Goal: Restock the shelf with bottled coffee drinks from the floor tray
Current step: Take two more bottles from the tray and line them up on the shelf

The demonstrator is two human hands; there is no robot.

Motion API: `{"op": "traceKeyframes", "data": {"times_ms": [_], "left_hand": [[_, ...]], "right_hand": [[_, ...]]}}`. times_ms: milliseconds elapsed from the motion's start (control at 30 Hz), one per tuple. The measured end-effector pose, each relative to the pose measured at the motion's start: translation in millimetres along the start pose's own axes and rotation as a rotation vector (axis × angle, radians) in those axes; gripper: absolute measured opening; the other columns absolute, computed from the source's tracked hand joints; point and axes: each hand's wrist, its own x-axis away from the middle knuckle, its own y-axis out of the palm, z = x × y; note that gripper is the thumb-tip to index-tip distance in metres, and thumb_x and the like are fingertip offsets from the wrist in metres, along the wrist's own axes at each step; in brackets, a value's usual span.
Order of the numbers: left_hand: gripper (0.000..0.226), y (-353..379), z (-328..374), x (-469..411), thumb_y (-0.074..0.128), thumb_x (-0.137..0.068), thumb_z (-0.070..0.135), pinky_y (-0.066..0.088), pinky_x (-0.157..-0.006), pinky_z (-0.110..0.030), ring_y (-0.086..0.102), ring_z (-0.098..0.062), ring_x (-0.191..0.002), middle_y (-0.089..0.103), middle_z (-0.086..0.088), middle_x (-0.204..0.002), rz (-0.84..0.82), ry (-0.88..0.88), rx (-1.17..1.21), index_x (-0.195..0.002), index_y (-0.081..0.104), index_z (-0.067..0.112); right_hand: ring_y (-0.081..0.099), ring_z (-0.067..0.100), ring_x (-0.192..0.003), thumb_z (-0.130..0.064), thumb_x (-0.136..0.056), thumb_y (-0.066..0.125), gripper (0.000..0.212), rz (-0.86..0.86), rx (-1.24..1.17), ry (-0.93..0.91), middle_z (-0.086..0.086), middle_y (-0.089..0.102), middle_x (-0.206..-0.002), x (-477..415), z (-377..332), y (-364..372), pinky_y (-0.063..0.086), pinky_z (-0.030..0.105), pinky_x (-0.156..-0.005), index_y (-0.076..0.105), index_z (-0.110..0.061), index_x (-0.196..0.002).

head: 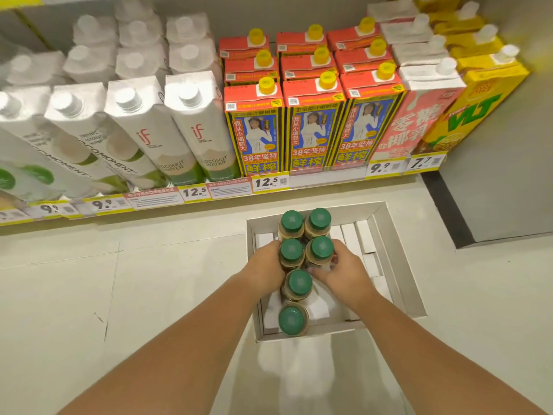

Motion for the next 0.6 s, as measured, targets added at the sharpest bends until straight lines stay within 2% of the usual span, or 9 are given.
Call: {"op": "traceKeyframes", "data": {"times_ms": [167,400,600], "left_hand": [[0.044,2.4,0.1,-3.0,0.072,-0.083,0.018,0.045,-0.088,-0.026,0.062,-0.025,-0.11,0.068,-0.004,-0.122,-0.008,0.026,-0.037,-0.125,0.06,0.018],[0.041,10.2,-1.7,1.5,0.069,-0.082,0.009,0.051,-0.09,-0.031,0.065,-0.024,-0.105,0.07,-0.005,-0.113,0.04,0.014,0.08,-0.121,0.06,0.016],[0.05,14.9,-5.6,3.8,0.071,-0.09,0.026,0.046,-0.101,-0.034,0.06,-0.021,-0.119,0.064,-0.001,-0.129,0.025,0.049,0.079,-0.133,0.048,0.018]], "right_hand": [[0.066,0.015,-0.099,-0.015,-0.077,0.082,0.042,0.039,-0.03,0.031,-0.007,0.071,-0.102,1.1,3.2,-1.9,0.054,0.037,-0.092,0.061,-0.026,-0.112],[0.064,0.012,-0.1,-0.017,-0.076,0.083,0.045,0.057,-0.052,0.001,-0.009,0.07,-0.103,1.8,8.8,-0.4,0.054,0.038,-0.094,0.06,-0.026,-0.113],[0.065,0.011,-0.102,-0.015,-0.077,0.082,0.043,0.045,-0.061,-0.02,-0.007,0.071,-0.103,1.3,13.1,-1.7,0.054,0.039,-0.096,0.062,-0.022,-0.115]]}}
